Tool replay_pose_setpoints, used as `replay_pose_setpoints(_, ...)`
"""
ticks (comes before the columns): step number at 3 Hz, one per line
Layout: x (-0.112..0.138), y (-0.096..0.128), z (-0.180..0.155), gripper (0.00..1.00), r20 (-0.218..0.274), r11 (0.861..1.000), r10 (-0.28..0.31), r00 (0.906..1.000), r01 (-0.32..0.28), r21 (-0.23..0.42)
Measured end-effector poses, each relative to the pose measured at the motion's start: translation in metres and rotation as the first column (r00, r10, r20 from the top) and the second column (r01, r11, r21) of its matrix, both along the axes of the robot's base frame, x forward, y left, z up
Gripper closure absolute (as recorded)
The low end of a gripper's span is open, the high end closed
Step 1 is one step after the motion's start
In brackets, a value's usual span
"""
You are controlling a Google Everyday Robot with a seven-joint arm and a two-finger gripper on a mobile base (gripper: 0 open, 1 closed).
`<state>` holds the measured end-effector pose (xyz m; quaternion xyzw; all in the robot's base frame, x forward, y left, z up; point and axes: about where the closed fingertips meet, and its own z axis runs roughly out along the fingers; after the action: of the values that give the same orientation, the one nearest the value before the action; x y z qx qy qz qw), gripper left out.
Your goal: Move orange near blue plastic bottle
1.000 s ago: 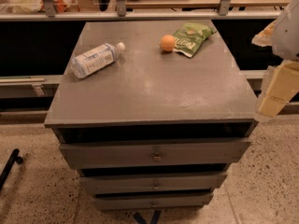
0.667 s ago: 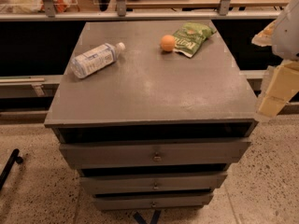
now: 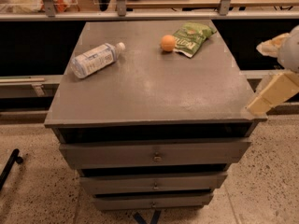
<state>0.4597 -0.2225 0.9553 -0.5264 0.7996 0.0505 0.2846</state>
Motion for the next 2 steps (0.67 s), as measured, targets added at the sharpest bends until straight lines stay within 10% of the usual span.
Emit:
replay_pose_setpoints(1,0.028,-0.008,-0.024,0.0,0.067,0.968,-0.081,0.9945,0.062,0.245)
replay_pose_setpoints(2,0.064,0.007,-0.022,0.0,0.131,0.877,-0.161,0.9782,0.081,0.474)
